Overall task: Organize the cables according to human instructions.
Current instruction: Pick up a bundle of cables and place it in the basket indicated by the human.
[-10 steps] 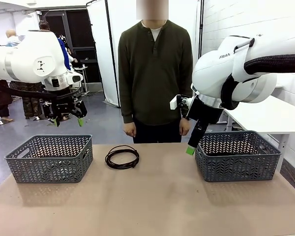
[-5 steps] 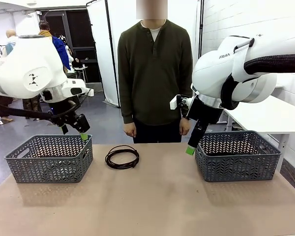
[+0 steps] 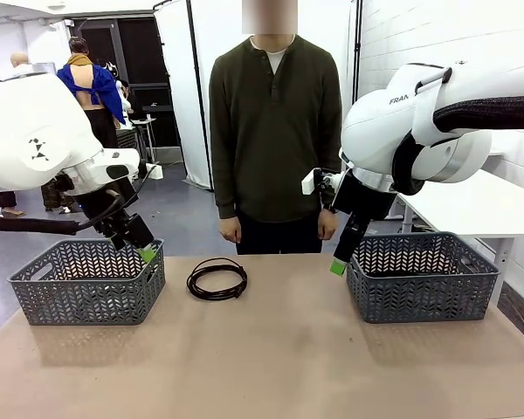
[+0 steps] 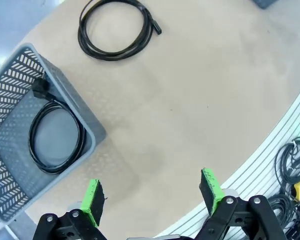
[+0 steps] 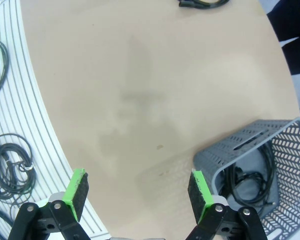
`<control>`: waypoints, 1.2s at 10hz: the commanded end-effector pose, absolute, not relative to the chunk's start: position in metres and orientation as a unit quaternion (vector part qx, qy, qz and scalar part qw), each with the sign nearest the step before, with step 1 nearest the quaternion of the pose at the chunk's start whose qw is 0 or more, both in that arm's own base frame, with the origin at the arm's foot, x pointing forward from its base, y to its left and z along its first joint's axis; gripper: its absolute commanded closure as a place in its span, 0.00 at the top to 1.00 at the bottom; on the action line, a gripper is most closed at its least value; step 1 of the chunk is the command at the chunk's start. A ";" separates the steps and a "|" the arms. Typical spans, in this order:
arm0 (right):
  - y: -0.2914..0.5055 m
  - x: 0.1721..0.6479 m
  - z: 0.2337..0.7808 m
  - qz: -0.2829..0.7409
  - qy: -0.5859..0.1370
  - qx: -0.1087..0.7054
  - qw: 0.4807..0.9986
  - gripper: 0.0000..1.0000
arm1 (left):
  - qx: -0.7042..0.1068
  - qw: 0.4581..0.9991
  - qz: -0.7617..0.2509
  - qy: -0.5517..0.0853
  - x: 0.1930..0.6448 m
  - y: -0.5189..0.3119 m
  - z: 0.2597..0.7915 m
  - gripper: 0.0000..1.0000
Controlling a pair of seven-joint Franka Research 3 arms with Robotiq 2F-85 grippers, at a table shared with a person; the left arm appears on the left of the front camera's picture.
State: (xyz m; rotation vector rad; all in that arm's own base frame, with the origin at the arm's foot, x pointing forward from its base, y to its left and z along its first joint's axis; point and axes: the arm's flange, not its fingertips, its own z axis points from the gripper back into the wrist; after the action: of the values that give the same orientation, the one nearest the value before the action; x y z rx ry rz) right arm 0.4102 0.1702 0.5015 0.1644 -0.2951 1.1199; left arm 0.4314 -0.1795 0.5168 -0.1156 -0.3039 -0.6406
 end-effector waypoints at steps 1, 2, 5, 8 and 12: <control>0.170 0.411 0.501 0.528 -0.140 0.076 0.834 1.00 | -0.064 0.937 -0.316 -0.134 0.426 -0.171 0.517 1.00; 0.170 0.411 0.501 0.528 -0.140 0.076 0.834 1.00 | -0.063 0.940 -0.313 -0.118 0.429 -0.171 0.517 1.00; 0.170 0.411 0.501 0.528 -0.140 0.076 0.834 1.00 | -0.057 0.937 -0.313 -0.143 0.430 -0.177 0.517 1.00; 0.170 0.411 0.501 0.528 -0.140 0.076 0.834 1.00 | -0.057 0.937 -0.313 -0.143 0.430 -0.177 0.517 1.00; 0.170 0.411 0.501 0.528 -0.140 0.076 0.834 1.00 | -0.057 0.937 -0.313 -0.143 0.430 -0.177 0.517 1.00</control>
State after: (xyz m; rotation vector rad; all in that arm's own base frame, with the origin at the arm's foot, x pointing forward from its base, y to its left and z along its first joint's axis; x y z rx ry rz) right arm 0.4102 0.1702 0.5015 0.1644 -0.2951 1.1199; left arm 0.4291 -0.1770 0.5164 -0.1167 -0.2767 -0.6412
